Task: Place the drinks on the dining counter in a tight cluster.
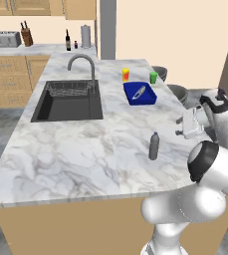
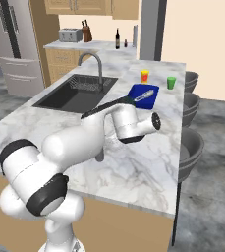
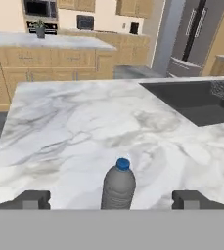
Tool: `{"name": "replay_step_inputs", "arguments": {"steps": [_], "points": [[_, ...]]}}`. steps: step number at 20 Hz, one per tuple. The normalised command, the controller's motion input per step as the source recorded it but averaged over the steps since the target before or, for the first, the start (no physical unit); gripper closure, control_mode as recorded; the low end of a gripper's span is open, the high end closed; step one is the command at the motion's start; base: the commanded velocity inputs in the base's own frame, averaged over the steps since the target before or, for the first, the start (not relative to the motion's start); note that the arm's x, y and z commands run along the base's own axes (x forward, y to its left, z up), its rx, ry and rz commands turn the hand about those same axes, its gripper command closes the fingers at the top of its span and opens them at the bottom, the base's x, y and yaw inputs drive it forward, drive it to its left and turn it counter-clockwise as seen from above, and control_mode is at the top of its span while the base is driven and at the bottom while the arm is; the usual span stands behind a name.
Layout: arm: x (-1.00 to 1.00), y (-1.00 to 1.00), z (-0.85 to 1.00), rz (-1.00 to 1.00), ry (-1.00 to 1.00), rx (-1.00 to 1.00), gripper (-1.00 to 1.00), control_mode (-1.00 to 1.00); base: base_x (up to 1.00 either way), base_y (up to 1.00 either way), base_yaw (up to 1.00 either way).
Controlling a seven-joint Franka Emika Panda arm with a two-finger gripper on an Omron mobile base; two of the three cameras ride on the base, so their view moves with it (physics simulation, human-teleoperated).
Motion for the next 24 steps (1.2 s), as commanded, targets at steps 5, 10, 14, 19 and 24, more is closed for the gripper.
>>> {"name": "replay_step_inputs", "arguments": {"steps": [5,10,14,19,24], "points": [[-0.12,0.0,0.6,-0.21,0.6,-0.25,-1.0,-1.0,0.0,0.0,0.0],[-0.19,0.01,0.1,-0.39,0.51,-0.2,-1.0,-1.0,0.0,0.0,0.0],[-0.17,0.0,0.0,-0.53,0.49,-0.17,-1.0,-1.0,0.0,0.0,0.0],[-0.2,0.04,-0.03,-0.6,0.08,-0.04,-1.0,-1.0,0.0,0.0,0.0],[-0.13,0.03,0.01,-0.35,-0.13,-0.01,-1.0,-1.0,0.0,0.0,0.0]]}}
